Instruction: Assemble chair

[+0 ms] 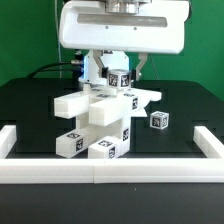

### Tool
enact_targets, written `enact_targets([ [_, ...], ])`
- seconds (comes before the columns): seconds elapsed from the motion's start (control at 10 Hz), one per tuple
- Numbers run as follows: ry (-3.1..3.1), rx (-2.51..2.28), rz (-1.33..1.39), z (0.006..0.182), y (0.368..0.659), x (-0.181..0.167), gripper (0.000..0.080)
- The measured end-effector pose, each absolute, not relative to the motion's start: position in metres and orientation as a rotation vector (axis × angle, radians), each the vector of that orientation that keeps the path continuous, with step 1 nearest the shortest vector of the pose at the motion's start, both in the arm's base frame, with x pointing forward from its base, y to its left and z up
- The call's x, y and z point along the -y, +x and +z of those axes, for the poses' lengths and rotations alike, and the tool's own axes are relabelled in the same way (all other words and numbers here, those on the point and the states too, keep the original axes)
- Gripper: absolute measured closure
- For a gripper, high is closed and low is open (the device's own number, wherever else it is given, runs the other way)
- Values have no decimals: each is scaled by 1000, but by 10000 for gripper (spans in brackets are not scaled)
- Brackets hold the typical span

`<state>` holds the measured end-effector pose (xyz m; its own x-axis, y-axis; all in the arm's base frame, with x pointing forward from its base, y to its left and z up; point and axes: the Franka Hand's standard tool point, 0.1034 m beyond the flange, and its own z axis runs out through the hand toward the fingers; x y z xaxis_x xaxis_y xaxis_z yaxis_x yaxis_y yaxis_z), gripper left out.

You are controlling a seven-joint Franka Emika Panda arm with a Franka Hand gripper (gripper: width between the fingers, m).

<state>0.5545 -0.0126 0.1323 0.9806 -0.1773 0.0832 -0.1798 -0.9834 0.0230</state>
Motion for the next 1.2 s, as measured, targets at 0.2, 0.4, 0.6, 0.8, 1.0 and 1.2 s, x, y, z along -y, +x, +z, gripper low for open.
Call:
enact_targets([
  [0.2, 3093, 281, 122, 131, 554, 13, 405],
  [0.4, 3092, 280, 119, 129, 554, 13, 405],
  [0.6, 3092, 277, 120, 129, 554, 10, 405],
  [0.8, 3090, 277, 116, 127, 553, 11, 405],
  [1.0, 3085, 275, 113, 124, 553, 12, 405],
  [1.2, 3083, 274, 111, 123, 553, 12, 405],
])
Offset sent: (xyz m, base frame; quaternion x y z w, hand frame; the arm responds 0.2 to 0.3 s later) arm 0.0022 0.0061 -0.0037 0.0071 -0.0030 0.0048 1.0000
